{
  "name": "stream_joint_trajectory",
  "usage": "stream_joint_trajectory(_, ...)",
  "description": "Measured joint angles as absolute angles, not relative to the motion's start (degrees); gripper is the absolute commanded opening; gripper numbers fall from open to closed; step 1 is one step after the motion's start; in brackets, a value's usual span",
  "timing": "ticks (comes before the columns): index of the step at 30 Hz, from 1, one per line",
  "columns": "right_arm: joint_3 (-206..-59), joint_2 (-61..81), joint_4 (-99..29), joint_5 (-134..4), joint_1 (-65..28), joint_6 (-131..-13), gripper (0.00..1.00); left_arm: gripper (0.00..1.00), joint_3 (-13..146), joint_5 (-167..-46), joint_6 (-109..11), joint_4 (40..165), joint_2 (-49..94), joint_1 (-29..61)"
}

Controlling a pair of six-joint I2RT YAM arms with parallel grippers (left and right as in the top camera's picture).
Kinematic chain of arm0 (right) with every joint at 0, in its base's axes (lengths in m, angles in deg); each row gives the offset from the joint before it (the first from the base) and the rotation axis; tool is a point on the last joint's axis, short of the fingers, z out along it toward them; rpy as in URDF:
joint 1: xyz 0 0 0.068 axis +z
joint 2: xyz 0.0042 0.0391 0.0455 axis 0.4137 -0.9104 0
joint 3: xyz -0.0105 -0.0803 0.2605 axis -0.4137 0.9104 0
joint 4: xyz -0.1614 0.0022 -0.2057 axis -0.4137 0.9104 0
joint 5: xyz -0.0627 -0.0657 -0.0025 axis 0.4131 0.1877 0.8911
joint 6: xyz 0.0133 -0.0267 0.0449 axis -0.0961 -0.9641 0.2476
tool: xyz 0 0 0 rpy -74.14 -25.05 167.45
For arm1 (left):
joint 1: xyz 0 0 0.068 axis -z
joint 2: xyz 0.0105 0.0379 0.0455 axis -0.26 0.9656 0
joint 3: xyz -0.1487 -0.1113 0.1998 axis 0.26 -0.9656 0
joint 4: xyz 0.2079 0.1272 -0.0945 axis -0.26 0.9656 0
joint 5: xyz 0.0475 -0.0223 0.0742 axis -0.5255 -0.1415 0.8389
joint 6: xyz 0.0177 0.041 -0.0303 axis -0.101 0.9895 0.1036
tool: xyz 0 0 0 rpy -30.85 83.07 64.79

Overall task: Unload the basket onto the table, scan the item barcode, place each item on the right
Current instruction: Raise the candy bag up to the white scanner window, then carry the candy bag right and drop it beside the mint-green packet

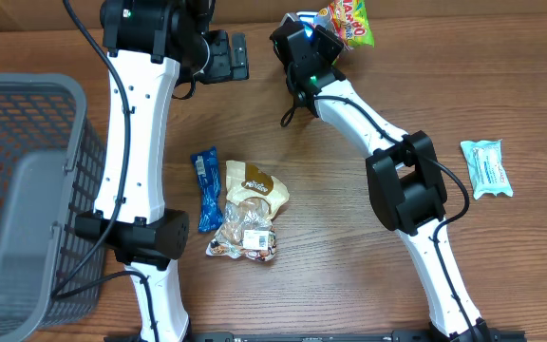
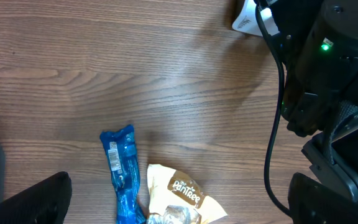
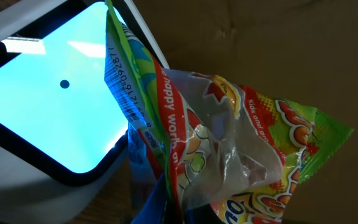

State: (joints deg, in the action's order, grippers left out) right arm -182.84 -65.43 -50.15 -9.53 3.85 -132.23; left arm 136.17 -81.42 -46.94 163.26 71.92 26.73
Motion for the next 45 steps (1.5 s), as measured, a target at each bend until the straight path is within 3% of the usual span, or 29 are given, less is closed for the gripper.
stream_joint_trajectory(16,-182.84,-65.45,-52.43,-3.23,7.22,-132.47,0.04,1.0,136.17,-81.42,-46.94,163.26,71.92,26.73)
stream_joint_trajectory(26,-182.79,-65.43,-34.94,-2.38,14.32,-132.91,0.04,1.0,136.17,-81.42,-46.96,163.26,71.92,26.73)
stream_joint_trajectory(31,-182.49,-63.57,-24.34,-11.97,13.8,-125.13,0.04,1.0,136.17,-81.42,-46.94,163.28,71.92,26.73)
stream_joint_trajectory(45,-182.42,-53.3,-17.69,-35.23,-1.59,-115.38,0.04,1.0,136.17,-81.4,-46.94,163.26,71.92,26.73)
